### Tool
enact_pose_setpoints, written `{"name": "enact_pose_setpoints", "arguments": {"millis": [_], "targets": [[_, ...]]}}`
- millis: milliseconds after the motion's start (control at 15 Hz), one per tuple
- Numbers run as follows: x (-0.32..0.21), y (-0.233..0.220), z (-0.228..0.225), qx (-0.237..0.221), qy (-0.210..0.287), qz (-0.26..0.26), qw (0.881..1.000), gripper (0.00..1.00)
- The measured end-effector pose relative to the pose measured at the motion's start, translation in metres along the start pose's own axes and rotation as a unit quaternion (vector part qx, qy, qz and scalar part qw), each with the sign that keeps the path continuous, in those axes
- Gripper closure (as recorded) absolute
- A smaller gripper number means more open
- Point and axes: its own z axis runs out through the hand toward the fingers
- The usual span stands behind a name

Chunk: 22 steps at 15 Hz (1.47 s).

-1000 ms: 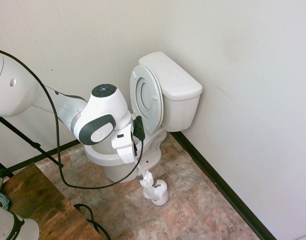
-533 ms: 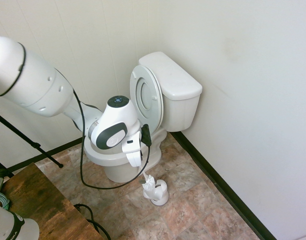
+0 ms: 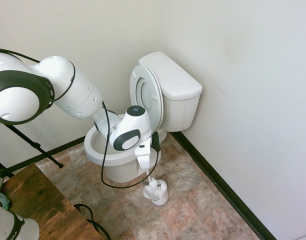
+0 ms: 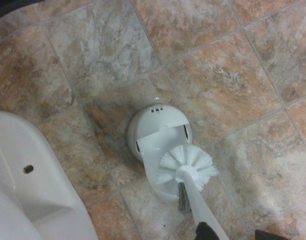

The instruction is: Clean the toilet

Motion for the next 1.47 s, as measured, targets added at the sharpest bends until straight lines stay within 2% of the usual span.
{"name": "enact_pose_setpoints", "arguments": {"millis": [200, 733, 1133, 1467], "targets": [[-0.001, -0.011, 0.034, -0.009, -0.002, 0.0, 1.0, 1.0], [0.019, -0.049, 0.087, -0.05, -0.032, -0.004, 0.998, 1.0], [0.027, -0.077, 0.112, -0.099, -0.051, -0.012, 0.994, 1.0], [0.046, -0.093, 0.127, -0.121, -0.062, -0.003, 0.991, 1.0]]}}
